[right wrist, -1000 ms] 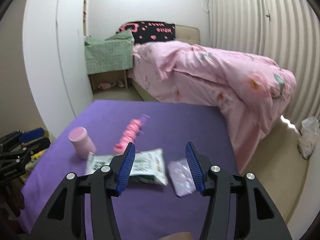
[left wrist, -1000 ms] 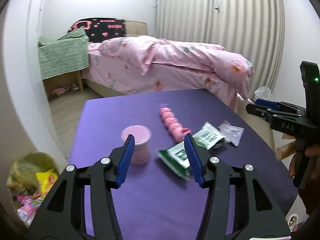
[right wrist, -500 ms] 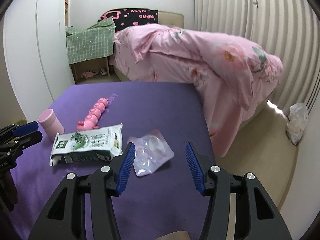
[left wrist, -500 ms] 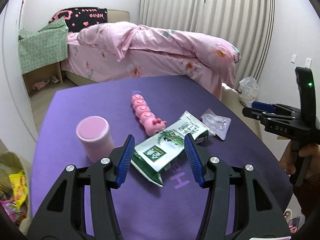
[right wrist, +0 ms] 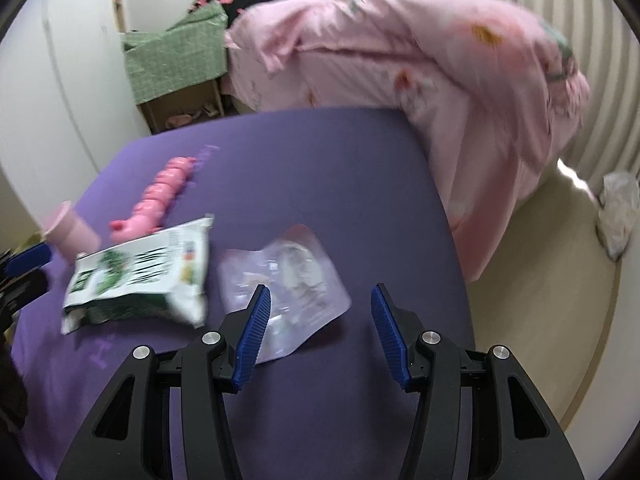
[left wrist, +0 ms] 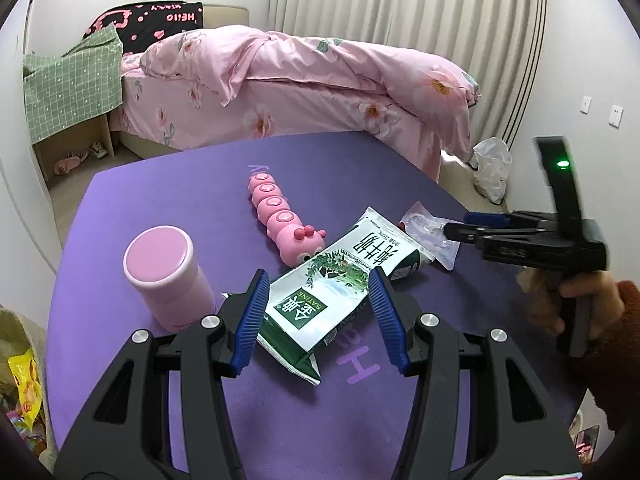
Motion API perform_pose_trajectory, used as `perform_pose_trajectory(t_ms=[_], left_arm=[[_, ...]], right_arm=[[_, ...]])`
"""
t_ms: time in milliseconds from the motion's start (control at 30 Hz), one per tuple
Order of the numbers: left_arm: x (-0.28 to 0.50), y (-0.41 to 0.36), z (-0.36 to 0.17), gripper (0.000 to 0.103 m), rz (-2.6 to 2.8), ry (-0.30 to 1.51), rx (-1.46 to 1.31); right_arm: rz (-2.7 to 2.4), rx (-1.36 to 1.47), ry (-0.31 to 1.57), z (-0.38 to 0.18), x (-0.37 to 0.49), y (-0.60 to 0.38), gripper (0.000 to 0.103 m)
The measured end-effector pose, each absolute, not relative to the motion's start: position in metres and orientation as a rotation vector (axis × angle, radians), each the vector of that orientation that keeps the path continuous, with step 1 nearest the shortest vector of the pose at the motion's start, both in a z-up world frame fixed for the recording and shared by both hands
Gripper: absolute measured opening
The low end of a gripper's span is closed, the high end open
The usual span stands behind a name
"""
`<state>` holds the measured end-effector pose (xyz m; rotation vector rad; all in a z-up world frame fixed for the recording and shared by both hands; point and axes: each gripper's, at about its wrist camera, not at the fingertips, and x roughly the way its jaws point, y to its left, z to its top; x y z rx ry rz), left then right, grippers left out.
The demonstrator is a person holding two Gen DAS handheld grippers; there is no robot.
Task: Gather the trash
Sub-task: 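Grasp the clear plastic packet with the right tool while the left tool grasps the green milk pouch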
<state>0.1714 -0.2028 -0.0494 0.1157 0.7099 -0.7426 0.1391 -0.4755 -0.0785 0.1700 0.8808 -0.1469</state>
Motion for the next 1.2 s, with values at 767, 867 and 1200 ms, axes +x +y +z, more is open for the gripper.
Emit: perform_pose_trajectory(t_ms=[767,867,1200], left_arm=[[0.225,-0.229,-0.068,0.049,-0.775,0.835,0.11],[0.224,-0.229,-0.074,0.051,-0.825,0.916,0.073],[0.191,-0.248,-0.073,0.052,-0.903,0.937,0.173]], right_arm=[[-0.074,0.234,0.76,-0.055,0.057,-0.455,0.004],[-0.083,0.25,0.764,-0.059,0.047,-0.456,0.004],[-0.115,0.243,0.769,-0.063,0.031,-0.45,0.004]])
